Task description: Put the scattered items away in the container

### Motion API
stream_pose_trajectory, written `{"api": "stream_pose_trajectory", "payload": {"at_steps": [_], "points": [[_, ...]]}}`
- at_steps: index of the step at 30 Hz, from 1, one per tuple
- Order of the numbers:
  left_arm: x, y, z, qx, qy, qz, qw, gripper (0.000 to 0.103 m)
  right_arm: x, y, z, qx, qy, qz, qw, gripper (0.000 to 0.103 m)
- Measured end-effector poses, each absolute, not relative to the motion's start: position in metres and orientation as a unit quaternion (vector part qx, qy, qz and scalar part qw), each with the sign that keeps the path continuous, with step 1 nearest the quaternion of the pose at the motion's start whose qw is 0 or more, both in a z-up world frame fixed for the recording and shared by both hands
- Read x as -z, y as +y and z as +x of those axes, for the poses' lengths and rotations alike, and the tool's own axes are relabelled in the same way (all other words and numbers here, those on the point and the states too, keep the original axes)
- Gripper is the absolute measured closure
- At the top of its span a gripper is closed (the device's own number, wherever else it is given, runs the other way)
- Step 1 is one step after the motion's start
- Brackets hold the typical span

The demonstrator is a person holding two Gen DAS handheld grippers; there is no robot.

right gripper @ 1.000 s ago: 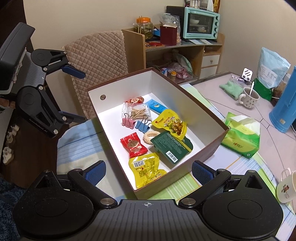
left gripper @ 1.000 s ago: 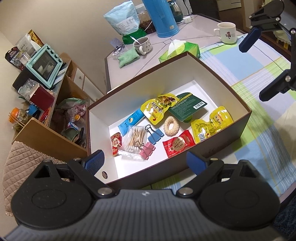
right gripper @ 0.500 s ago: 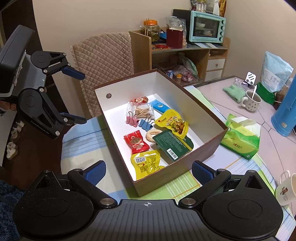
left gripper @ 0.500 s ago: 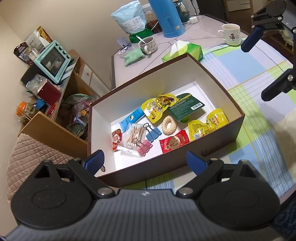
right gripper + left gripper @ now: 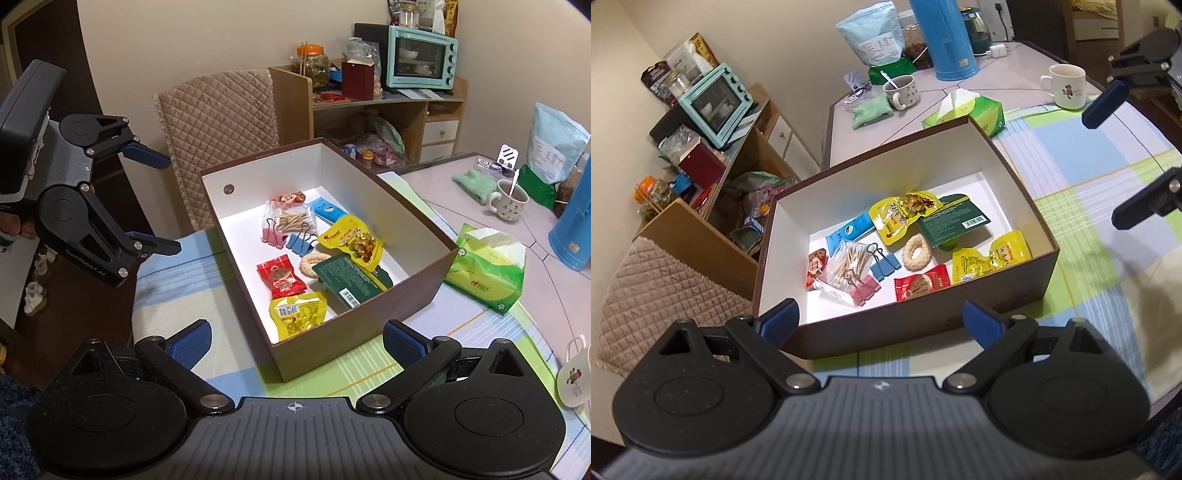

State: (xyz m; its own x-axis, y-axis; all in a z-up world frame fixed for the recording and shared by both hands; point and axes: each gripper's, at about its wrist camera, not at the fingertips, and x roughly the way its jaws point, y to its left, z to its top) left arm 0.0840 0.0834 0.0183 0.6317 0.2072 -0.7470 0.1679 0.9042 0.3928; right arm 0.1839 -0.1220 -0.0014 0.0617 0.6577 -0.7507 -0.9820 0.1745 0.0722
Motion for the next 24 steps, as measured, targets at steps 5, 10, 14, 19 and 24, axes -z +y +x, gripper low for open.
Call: {"api": "stream_pose_trajectory", "payload": {"at_steps": [5,10,14,19,24], "points": [[-0.015,0.076,0.077,-0.031,0.432,0.201,0.879,0.009,0.004,-0.132,0.185,-0.6,0.337,-0.237,0.686,0.002],[-0.014,0.067,0.069,-0.053,0.432,0.183,0.882,0.009,0.005,-0.14,0.187,-0.606,0.333,-0.234,0.683,0.002],[-0.013,0.061,0.062,-0.071,0.431,0.168,0.884,0.009,0.007,-0.145,0.186,-0.612,0.329,-0.236,0.679,0.002],[-0.013,0.053,0.052,-0.091,0.433,0.149,0.884,0.009,0.011,-0.15,0.185,-0.617,0.329,-0.232,0.676,0.002],[-0.016,0.047,0.043,-0.108,0.431,0.128,0.887,0.009,0.015,-0.156,0.181,-0.619,0.328,-0.23,0.676,0.002]]}}
